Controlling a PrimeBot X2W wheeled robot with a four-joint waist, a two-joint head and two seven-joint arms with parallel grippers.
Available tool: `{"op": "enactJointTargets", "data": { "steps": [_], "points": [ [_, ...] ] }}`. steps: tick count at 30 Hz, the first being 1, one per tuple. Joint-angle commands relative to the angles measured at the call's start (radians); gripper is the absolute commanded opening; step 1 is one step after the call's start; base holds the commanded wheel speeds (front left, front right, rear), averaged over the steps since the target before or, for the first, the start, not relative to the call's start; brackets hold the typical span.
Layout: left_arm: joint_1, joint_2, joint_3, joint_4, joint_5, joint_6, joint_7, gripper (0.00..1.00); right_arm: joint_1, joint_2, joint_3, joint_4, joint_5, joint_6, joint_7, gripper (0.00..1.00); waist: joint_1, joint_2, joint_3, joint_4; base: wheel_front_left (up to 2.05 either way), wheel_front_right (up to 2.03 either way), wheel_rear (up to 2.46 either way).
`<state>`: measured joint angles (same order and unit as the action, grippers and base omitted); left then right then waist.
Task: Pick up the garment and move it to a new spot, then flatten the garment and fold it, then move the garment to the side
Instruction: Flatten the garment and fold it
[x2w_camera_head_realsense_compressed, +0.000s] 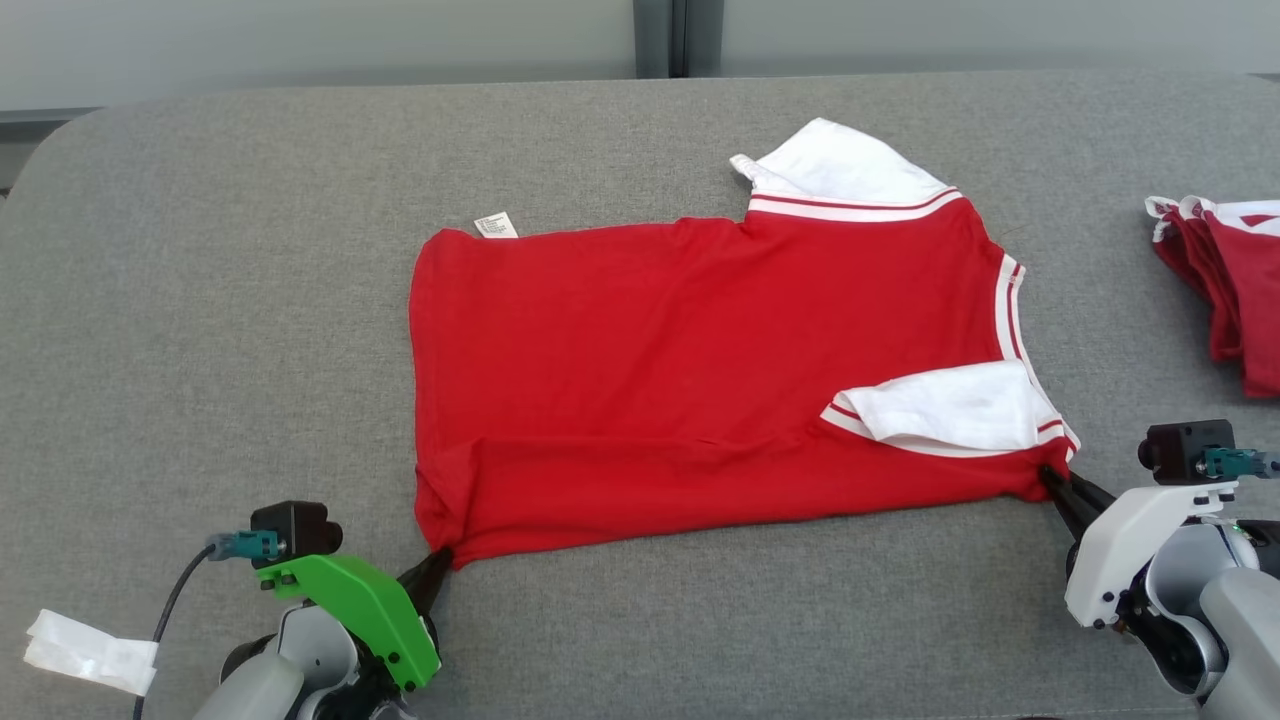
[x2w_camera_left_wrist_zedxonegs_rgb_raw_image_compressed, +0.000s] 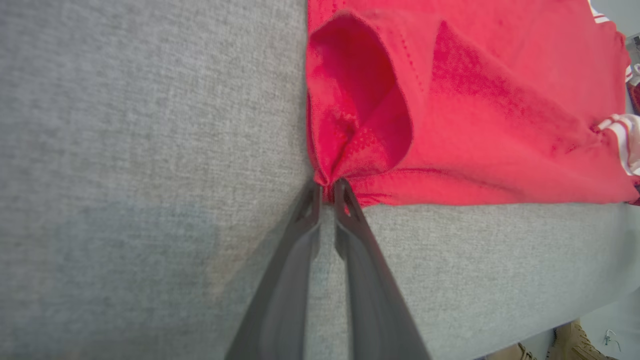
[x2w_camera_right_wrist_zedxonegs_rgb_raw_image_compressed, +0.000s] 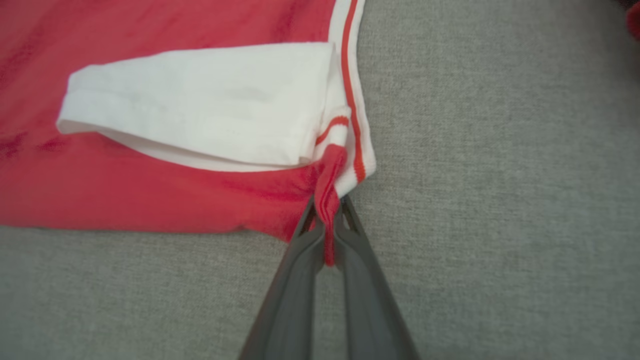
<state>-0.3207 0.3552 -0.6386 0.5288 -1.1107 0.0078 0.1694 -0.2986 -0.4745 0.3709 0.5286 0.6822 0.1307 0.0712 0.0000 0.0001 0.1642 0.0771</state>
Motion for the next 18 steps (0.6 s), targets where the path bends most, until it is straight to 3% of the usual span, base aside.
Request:
{"op": "enactJointTargets", "data": {
  "steps": [1,9,18],
  "points": [
    [0.014,-0.006,-0.004,0.023,-0.018,-0.016,0.026,0.00,-0.013,-0.009,0.013,0.010,0.029,0.000,-0.013,0.00,0.0000,-0.0001,-0.009,0.003,0.00,0.00,0.00],
    [0.027,0.058,0.044,-0.036,-0.106,-0.078,0.093,0.00,0.035,-0.093,0.037,-0.037,0.149,-0.001,0.004,0.00,0.0000,-0.0001,-0.034,0.012,0.00,0.00,0.00],
    [0.099,0.151,0.043,-0.181,-0.139,-0.074,0.171,0.00,0.162,-0.179,0.017,-0.139,0.282,-0.001,0.112,0.00,0.0000,-0.0001,-0.053,0.010,0.00,0.00,0.00]
  ]
}}
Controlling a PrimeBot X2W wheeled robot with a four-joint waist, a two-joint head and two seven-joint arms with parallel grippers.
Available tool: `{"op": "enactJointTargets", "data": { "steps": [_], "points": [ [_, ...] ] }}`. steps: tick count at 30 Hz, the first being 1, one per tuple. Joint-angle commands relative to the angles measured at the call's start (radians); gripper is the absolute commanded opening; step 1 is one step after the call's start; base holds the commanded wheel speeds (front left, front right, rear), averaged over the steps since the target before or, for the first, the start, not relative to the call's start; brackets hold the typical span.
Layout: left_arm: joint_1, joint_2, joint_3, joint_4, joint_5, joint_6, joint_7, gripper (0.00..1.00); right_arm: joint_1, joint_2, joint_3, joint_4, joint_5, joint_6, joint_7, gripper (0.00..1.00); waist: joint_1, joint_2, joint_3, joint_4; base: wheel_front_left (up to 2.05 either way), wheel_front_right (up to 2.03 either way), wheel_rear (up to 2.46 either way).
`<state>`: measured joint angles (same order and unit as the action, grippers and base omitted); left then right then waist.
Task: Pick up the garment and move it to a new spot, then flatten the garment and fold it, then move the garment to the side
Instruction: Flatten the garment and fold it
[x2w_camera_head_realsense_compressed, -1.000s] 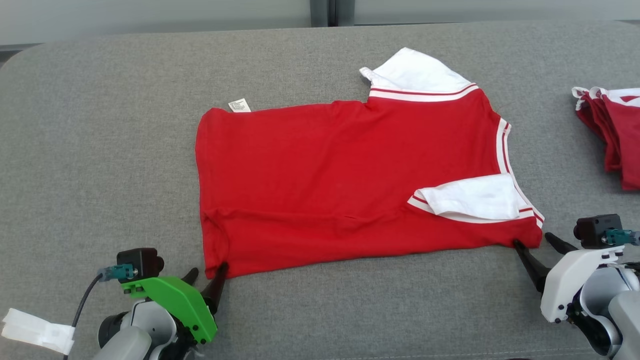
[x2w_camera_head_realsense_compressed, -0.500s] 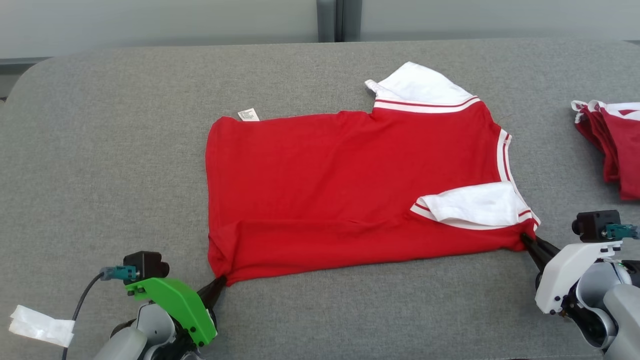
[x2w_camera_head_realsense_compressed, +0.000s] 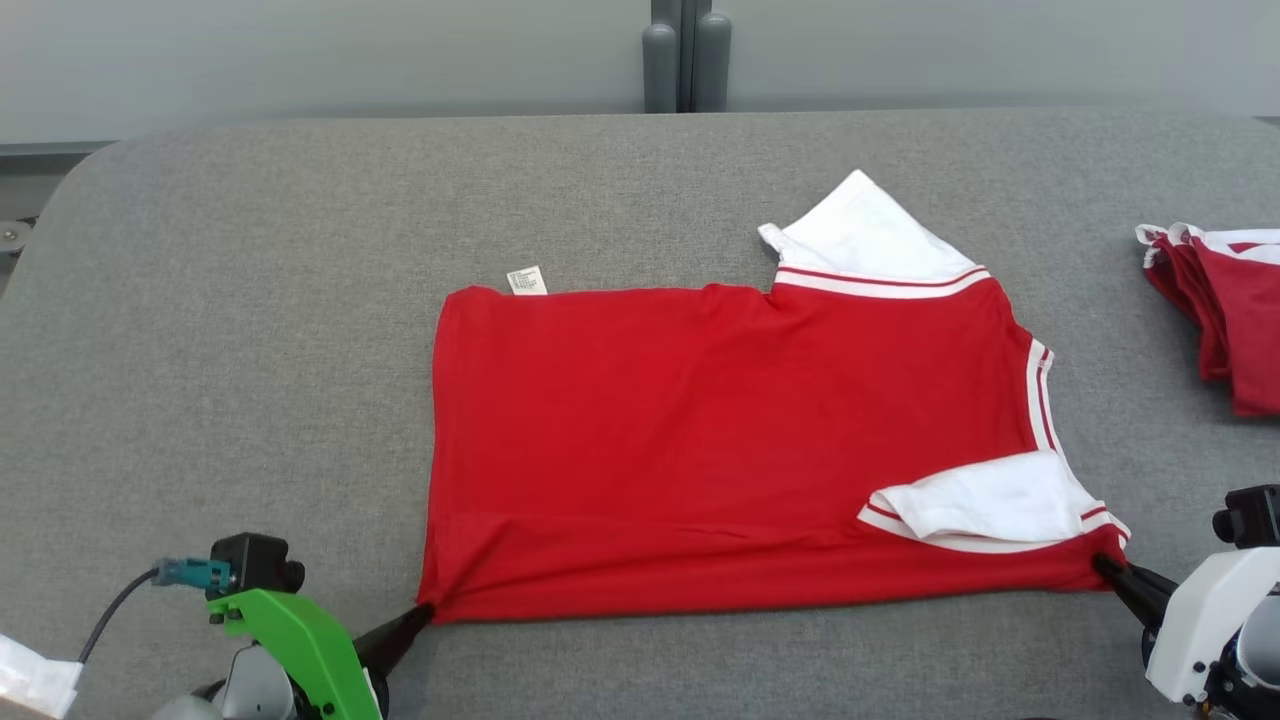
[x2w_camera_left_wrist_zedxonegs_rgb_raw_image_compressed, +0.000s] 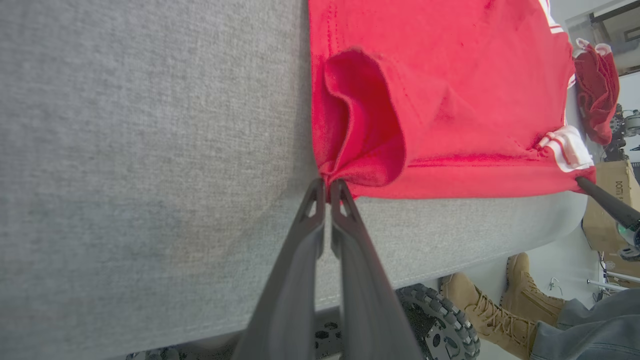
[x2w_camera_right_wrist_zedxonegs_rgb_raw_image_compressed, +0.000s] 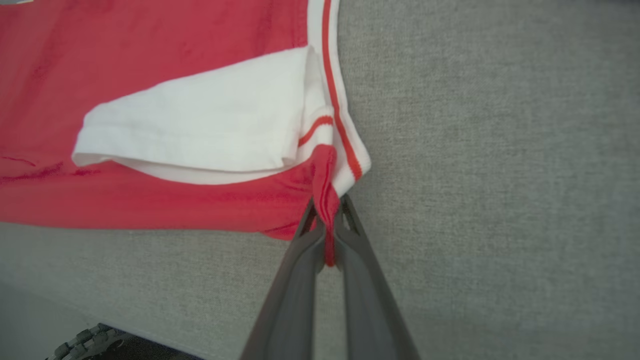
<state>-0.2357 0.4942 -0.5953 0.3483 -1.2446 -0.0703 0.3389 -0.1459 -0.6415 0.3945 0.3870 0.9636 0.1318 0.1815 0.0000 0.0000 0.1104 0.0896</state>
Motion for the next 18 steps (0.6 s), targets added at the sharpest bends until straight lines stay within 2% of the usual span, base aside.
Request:
{"op": "enactJointTargets", "data": {
  "steps": [1,5,6,7,8,13,18],
  "points": [
    [0.031,0.021,-0.002,-0.020,-0.010,0.008,0.010,0.00,0.022,-0.016,-0.009,-0.005,0.007,-0.002,0.009,0.00,0.0000,0.0000,0.001,-0.006,0.00,0.00,0.00],
    [0.088,0.048,-0.005,-0.083,-0.014,0.039,0.017,0.00,0.051,-0.006,-0.013,0.008,-0.001,-0.002,0.026,0.00,0.0000,0.0000,0.014,-0.015,0.00,0.00,0.00],
    [0.096,0.049,-0.004,-0.092,-0.007,0.052,0.010,0.13,0.052,-0.001,-0.008,0.015,-0.011,-0.002,0.029,0.02,0.0000,0.0000,0.018,-0.016,0.00,0.00,0.00],
    [0.105,0.048,-0.010,-0.101,0.003,0.060,0.005,0.42,0.049,0.002,-0.005,0.023,-0.026,-0.002,0.024,0.40,0.0000,0.0000,0.021,-0.016,0.00,0.00,0.00],
    [0.111,0.045,-0.014,-0.111,0.009,0.067,0.001,1.00,0.043,0.004,-0.007,0.031,-0.039,-0.002,0.014,1.00,0.0000,0.0000,0.026,-0.016,0.00,0.00,0.00],
    [0.113,0.069,-0.028,-0.160,0.061,0.106,-0.015,1.00,0.008,0.010,-0.031,0.022,-0.061,-0.002,-0.007,1.00,0.0000,0.0000,0.047,-0.015,0.00,0.00,0.00],
    [0.071,0.164,-0.013,-0.259,0.145,0.155,-0.017,1.00,-0.048,-0.056,-0.087,-0.076,-0.061,-0.002,0.042,1.00,0.0000,0.0000,0.118,-0.018,0.00,0.00,0.00]
  ]
}}
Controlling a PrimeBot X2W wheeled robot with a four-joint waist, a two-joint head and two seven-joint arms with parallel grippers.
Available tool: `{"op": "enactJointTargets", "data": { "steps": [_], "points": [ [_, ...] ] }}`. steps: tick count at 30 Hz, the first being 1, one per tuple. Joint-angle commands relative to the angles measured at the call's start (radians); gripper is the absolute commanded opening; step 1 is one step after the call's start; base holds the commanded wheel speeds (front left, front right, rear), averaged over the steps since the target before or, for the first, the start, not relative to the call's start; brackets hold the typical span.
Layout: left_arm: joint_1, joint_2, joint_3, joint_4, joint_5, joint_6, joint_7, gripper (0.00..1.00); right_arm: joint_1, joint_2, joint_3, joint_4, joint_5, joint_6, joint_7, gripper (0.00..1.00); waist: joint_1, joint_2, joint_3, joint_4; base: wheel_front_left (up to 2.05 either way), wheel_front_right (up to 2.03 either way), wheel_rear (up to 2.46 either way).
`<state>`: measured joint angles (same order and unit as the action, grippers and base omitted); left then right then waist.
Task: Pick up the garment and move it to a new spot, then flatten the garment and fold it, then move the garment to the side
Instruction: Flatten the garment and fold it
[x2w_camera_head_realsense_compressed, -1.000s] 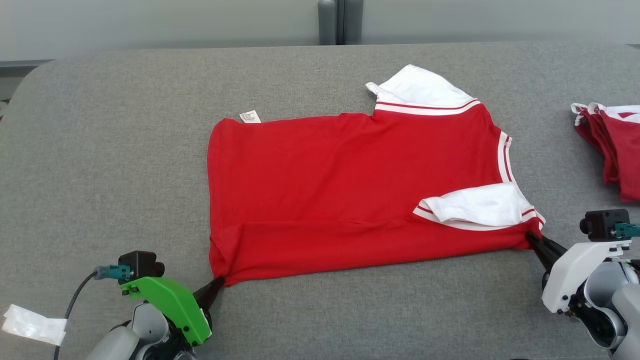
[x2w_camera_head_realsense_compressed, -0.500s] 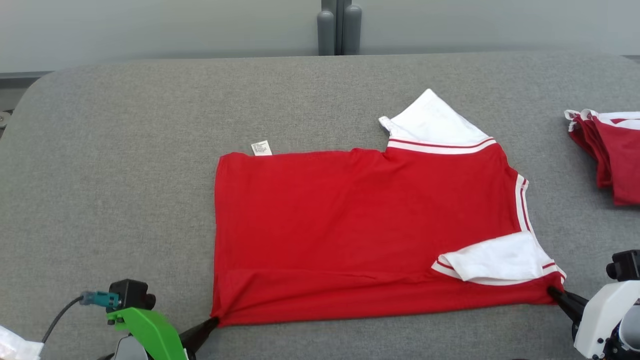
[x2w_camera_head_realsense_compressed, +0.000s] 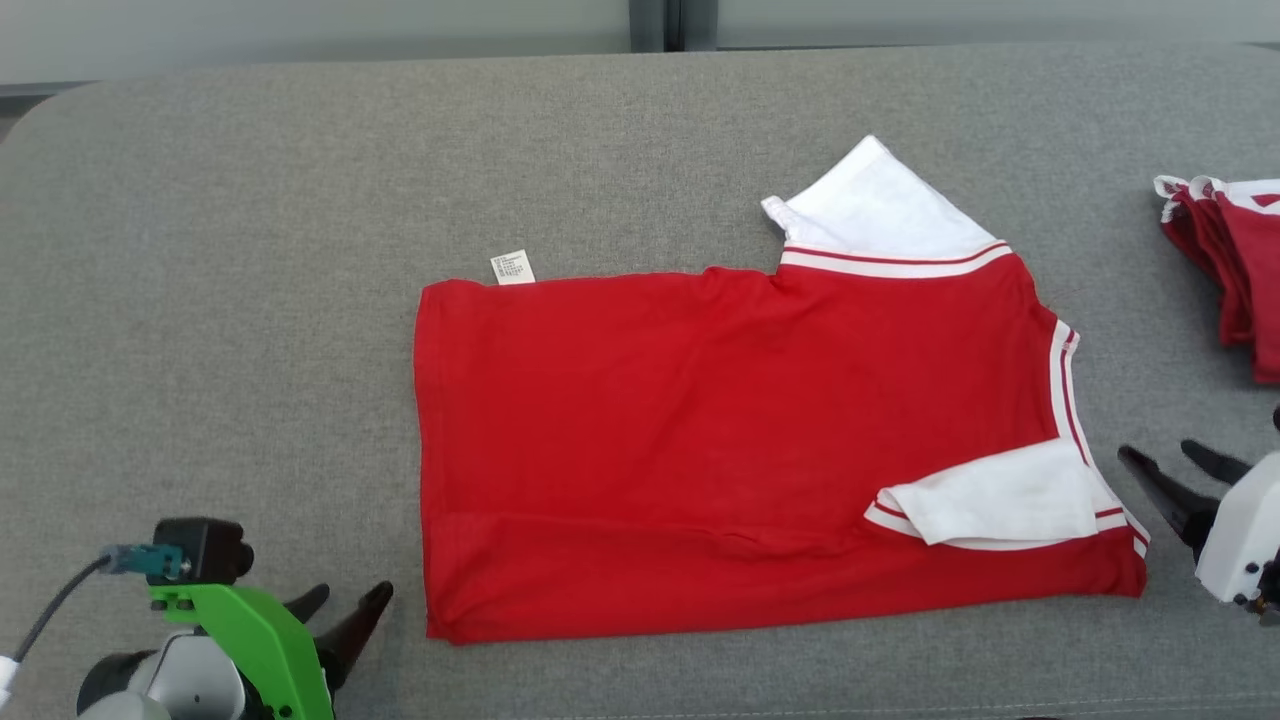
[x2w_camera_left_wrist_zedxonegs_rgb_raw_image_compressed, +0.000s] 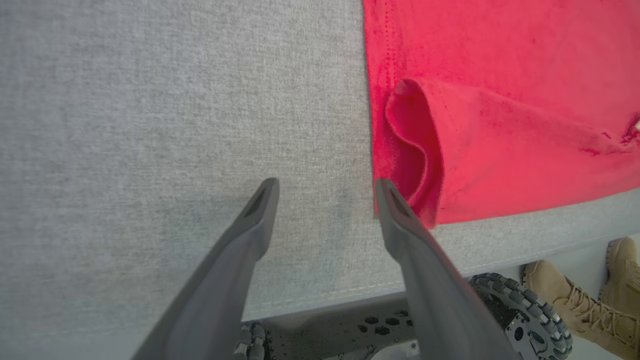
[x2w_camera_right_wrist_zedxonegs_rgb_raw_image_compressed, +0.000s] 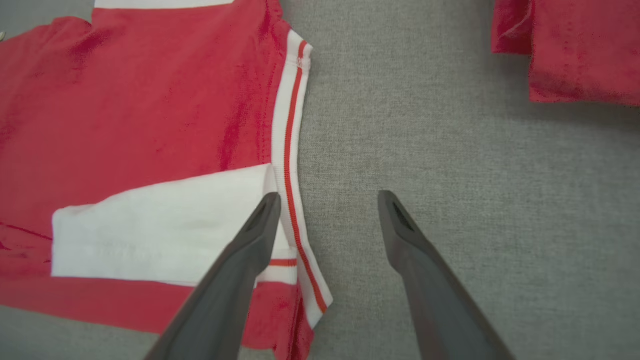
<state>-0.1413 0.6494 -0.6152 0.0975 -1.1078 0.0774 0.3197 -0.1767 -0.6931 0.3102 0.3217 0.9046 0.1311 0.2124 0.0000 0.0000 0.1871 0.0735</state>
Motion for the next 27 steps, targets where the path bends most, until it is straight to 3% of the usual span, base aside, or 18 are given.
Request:
{"op": "enactJointTargets", "data": {
  "steps": [1,4,6,10,16,22,27],
  "points": [
    [-0.036,0.026,0.014,-0.033,0.017,0.013,0.011,1.00,-0.030,-0.021,-0.007,-0.039,-0.004,-0.001,0.042,1.00,0.0000,0.0000,0.061,-0.001,0.00,0.00,0.00],
    [-0.103,0.060,0.043,-0.089,0.026,0.022,0.034,1.00,-0.122,-0.068,-0.061,-0.106,-0.048,-0.001,0.075,1.00,0.0000,0.0000,0.124,0.009,0.00,0.00,0.00],
    [-0.170,0.052,0.064,-0.100,0.025,0.022,0.040,1.00,-0.191,-0.059,-0.091,-0.126,-0.099,-0.001,0.086,1.00,0.0000,0.0000,0.175,0.022,0.00,0.00,0.00],
    [-0.342,-0.020,0.071,-0.019,0.035,0.028,0.066,1.00,-0.371,0.005,-0.132,-0.066,-0.200,-0.001,0.129,1.00,0.0000,0.0000,0.269,0.053,0.00,0.00,0.00],
    [-0.599,-0.174,0.014,0.228,0.081,-0.024,0.085,1.00,-0.643,0.159,-0.089,0.140,-0.386,-0.001,0.151,1.00,0.0000,0.0000,0.361,0.119,0.00,0.00,0.00],
    [-0.667,-0.262,-0.021,0.371,0.080,-0.090,0.073,1.00,-0.741,0.223,-0.020,0.253,-0.440,-0.001,0.130,1.00,0.0000,0.0000,0.371,0.159,0.00,0.00,0.00],
    [-0.695,-0.317,-0.046,0.481,0.075,-0.143,0.063,1.00,-0.796,0.229,0.045,0.336,-0.456,0.000,0.104,1.00,0.0000,0.0000,0.366,0.191,0.00,0.00,0.00]
  ]
}}
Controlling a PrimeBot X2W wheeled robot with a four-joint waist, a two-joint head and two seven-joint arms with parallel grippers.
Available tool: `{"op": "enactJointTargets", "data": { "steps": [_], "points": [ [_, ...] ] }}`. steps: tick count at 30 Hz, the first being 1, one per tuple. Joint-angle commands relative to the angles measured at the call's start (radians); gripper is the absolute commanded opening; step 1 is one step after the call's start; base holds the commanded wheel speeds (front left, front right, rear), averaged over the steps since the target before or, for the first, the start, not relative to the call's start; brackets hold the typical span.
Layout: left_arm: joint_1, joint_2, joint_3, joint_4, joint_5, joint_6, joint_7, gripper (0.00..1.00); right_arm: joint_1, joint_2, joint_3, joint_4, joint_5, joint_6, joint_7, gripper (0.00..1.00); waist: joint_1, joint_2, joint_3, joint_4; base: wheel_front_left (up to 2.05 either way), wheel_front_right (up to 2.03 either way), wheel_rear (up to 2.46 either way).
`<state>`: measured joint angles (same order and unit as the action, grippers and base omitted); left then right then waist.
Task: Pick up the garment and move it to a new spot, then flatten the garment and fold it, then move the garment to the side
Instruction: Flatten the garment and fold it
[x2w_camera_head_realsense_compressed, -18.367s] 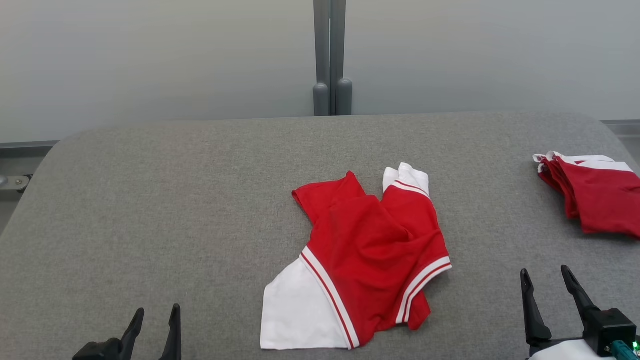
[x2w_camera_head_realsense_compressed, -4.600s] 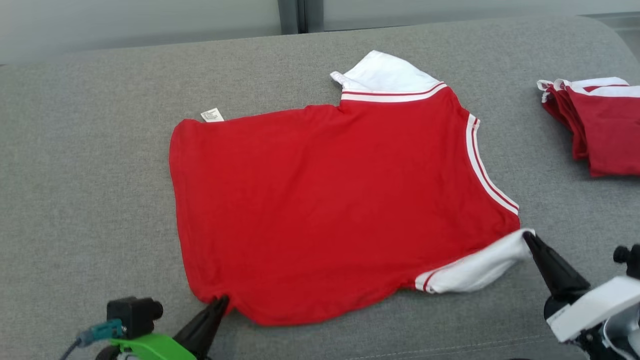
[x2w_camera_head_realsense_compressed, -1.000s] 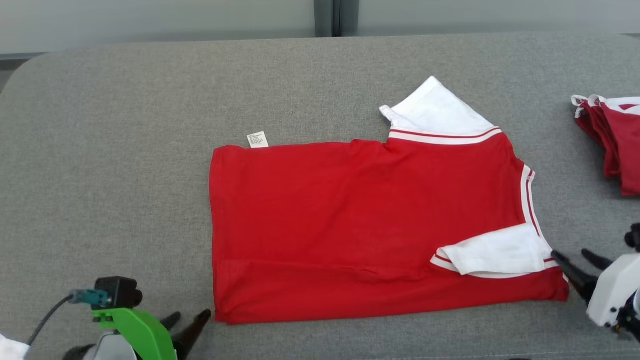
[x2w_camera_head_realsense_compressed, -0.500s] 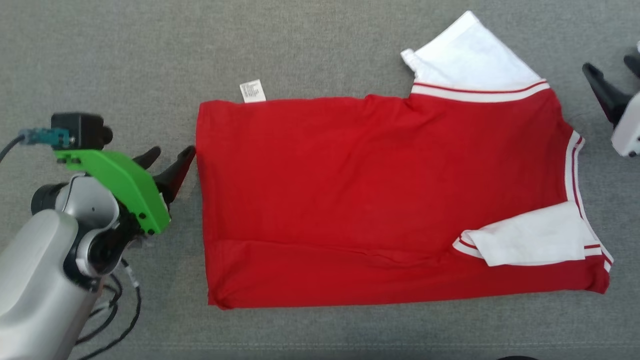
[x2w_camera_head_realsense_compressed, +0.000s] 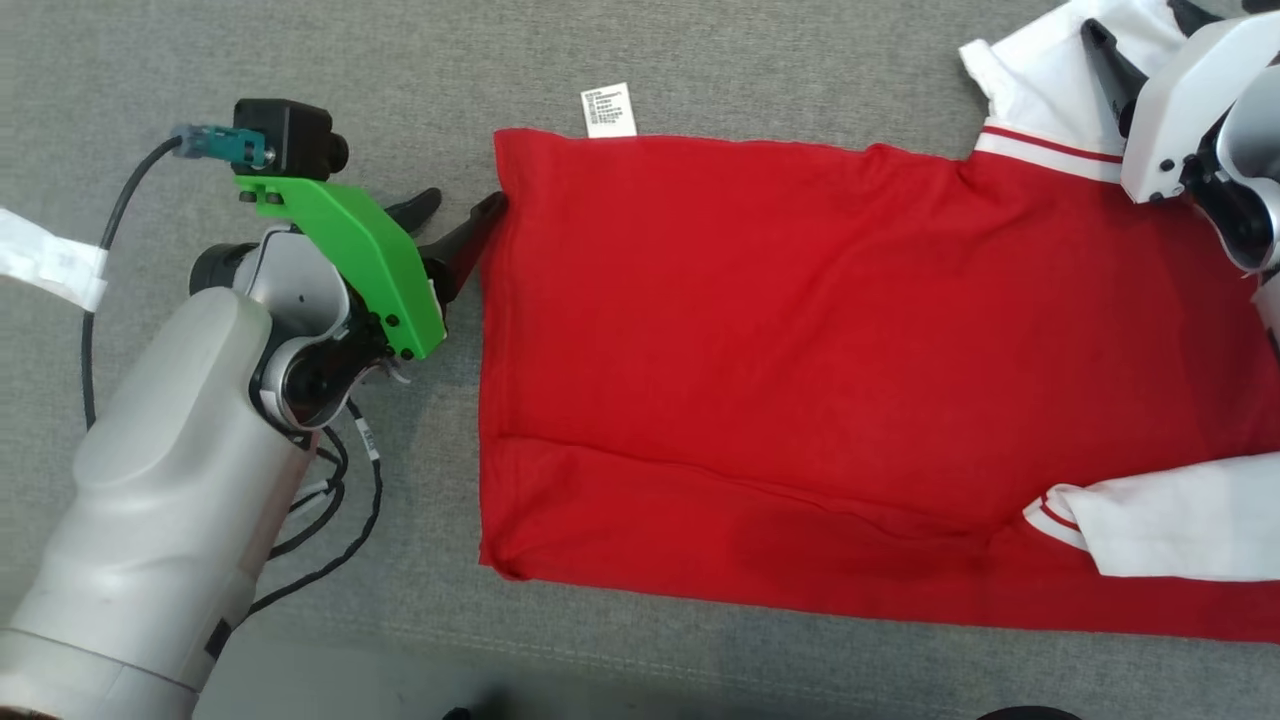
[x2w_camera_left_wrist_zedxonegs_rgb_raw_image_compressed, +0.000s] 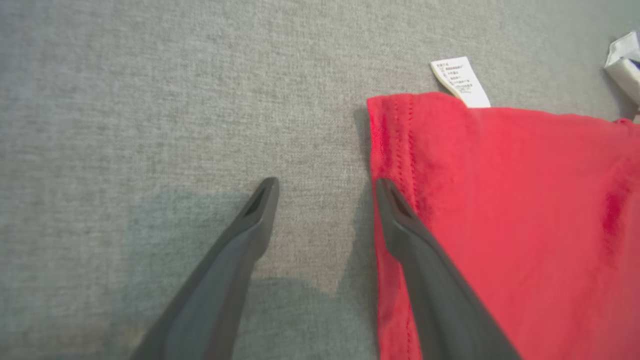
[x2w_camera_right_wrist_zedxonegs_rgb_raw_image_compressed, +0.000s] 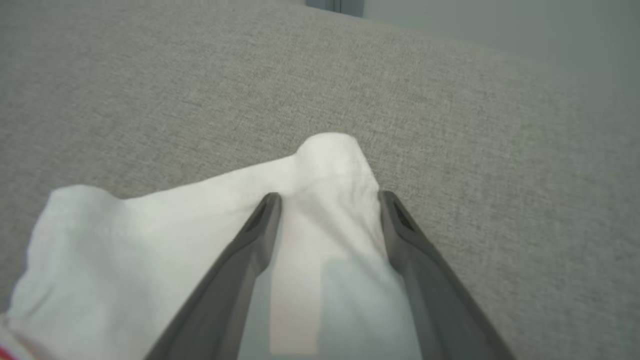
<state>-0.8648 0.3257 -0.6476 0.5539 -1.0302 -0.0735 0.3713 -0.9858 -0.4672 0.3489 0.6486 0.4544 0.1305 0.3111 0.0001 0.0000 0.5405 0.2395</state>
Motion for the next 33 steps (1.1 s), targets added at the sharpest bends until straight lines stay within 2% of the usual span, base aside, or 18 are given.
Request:
{"op": "enactJointTargets", "data": {
  "steps": [1,5,9,10,11,13,15,16,17,18,28,30,31,33],
  "points": [
    [0.023,-0.007,-0.012,0.042,-0.016,-0.002,0.013,1.00,0.003,0.002,0.013,0.026,-0.006,0.000,0.000,1.00,-0.0001,0.0000,0.011,0.030,0.00,0.00,0.00],
    [0.000,-0.060,-0.018,0.073,-0.055,-0.037,0.021,1.00,-0.026,0.000,0.048,0.084,-0.007,0.000,-0.009,1.00,-0.0001,0.0000,0.005,0.041,0.00,0.00,0.00],
    [-0.014,-0.088,-0.035,0.086,-0.081,-0.053,0.018,1.00,-0.026,0.009,0.085,0.120,0.021,0.001,-0.016,1.00,-0.0001,0.0000,-0.009,0.039,0.00,0.00,0.00],
    [-0.018,-0.092,-0.039,0.086,-0.081,-0.056,0.016,1.00,-0.022,0.007,0.095,0.127,0.028,0.002,-0.018,0.89,-0.0001,0.0000,-0.015,0.036,0.00,0.00,0.00],
    [-0.022,-0.093,-0.043,0.085,-0.085,-0.057,0.012,1.00,-0.018,0.004,0.103,0.133,0.034,0.002,-0.021,0.84,-0.0001,0.0000,-0.019,0.034,0.00,0.00,0.00],
    [-0.033,-0.092,-0.049,0.077,-0.093,-0.058,0.007,1.00,-0.015,-0.008,0.118,0.145,0.044,0.001,-0.030,0.97,-0.0001,0.0000,-0.027,0.029,0.00,0.00,0.00],
    [-0.047,-0.083,-0.057,0.063,-0.096,-0.058,0.002,1.00,-0.012,-0.016,0.135,0.155,0.059,0.001,-0.032,0.78,-0.0001,0.0000,-0.033,0.024,0.00,0.00,0.00],
    [-0.054,-0.079,-0.057,0.055,-0.103,-0.058,-0.003,1.00,-0.014,-0.019,0.142,0.158,0.066,0.000,-0.029,0.49,-0.0001,0.0000,-0.033,0.022,0.00,0.00,0.00],
    [-0.062,-0.073,-0.053,0.048,-0.113,-0.058,-0.007,1.00,-0.017,-0.021,0.149,0.159,0.074,0.000,-0.024,0.29,-0.0001,0.0000,-0.031,0.020,0.00,0.00,0.00],
    [-0.067,-0.066,-0.052,0.042,-0.121,-0.058,-0.010,1.00,-0.019,-0.020,0.155,0.160,0.083,0.000,-0.024,0.00,-0.0001,0.0000,-0.031,0.017,0.00,0.00,0.00],
    [-0.076,-0.087,-0.091,0.095,-0.171,-0.058,-0.036,1.00,-0.032,-0.011,0.221,0.158,0.161,-0.001,-0.079,0.00,-0.0001,0.0000,-0.054,-0.024,0.00,0.00,0.00],
    [-0.073,-0.087,-0.105,0.106,-0.179,-0.058,-0.047,0.37,-0.031,-0.007,0.233,0.153,0.179,-0.001,-0.097,0.00,-0.0001,0.0000,-0.066,-0.031,0.00,0.00,0.00],
    [-0.075,-0.086,-0.109,0.110,-0.180,-0.058,-0.061,0.00,-0.034,-0.007,0.238,0.149,0.188,-0.001,-0.108,0.00,-0.0001,0.0000,-0.070,-0.034,0.00,0.00,0.00],
    [-0.083,-0.081,-0.123,0.104,-0.178,-0.058,-0.091,0.00,-0.041,-0.007,0.245,0.136,0.205,-0.001,-0.130,0.00,-0.0001,0.0000,-0.075,-0.038,0.00,0.00,0.00]
  ]
}}
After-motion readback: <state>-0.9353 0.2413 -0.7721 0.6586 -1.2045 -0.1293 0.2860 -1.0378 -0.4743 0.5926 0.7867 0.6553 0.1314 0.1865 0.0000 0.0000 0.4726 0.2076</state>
